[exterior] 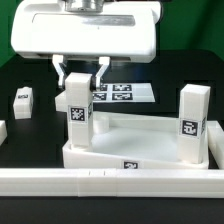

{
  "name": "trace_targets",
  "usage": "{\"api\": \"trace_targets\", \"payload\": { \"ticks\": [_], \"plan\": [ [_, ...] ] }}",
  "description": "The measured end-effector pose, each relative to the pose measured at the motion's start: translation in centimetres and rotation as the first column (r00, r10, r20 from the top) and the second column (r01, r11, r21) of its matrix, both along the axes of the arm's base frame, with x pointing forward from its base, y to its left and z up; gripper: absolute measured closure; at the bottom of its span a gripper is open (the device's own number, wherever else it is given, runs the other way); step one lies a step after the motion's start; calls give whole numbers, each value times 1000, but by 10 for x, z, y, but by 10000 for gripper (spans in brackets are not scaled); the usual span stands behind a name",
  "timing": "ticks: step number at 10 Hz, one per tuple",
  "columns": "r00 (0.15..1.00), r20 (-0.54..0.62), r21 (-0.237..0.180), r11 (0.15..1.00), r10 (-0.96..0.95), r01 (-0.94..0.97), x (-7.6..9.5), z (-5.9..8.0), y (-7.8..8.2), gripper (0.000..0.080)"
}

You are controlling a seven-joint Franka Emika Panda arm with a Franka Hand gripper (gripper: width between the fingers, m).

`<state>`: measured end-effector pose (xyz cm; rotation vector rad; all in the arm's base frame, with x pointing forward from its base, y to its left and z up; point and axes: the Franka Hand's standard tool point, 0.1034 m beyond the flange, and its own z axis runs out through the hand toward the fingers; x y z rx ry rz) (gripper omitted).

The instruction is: Assemble desk

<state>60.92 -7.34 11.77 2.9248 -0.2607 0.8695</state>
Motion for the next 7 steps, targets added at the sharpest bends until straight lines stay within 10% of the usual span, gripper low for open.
{"api": "trace_targets", "payload": {
  "ticks": [5, 7],
  "plan": [
    [1000, 20, -11, 1000, 0, 1, 1, -1, -1, 509],
    [1000, 19, -11, 1000, -1, 1, 1, -1, -1, 224]
  ]
}}
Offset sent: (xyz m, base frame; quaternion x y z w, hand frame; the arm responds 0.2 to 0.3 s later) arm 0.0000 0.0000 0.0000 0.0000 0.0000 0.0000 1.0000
